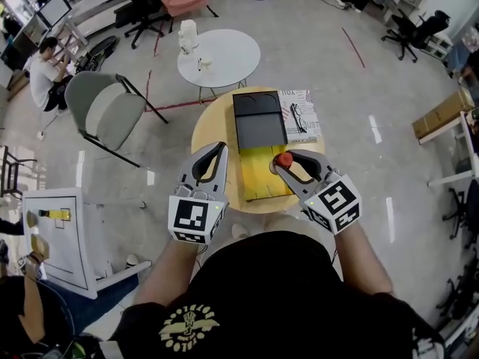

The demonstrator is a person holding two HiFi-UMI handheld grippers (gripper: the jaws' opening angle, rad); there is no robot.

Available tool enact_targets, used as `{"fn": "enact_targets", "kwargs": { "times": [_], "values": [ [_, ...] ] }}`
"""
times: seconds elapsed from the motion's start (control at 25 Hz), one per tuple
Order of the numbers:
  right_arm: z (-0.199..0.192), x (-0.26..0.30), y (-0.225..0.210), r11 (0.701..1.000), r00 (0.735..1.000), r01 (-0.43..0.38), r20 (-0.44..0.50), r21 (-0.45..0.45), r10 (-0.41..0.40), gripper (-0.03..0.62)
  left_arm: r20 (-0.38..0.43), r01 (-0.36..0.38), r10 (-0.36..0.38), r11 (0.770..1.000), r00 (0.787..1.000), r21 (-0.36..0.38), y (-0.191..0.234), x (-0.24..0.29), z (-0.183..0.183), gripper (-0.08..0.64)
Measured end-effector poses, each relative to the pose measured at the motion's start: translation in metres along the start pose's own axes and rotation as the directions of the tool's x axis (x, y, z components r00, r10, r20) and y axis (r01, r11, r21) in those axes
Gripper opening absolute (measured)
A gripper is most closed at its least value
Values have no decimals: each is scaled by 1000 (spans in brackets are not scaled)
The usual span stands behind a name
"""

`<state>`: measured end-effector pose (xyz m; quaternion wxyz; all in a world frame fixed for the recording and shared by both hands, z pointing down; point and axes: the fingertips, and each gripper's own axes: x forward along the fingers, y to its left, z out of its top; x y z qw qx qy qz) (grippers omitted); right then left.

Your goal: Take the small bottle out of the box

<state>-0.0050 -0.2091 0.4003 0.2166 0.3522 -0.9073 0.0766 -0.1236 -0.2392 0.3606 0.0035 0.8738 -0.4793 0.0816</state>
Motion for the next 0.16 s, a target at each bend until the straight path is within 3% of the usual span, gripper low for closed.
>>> {"fn": "enact_targets", "kwargs": {
  "times": [0.16],
  "values": [
    [-1, -2, 3, 1000, 1000, 0, 4, 5, 0, 152, -4, -5, 5, 1000, 1000, 0, 2, -1, -3, 17]
  ]
}}
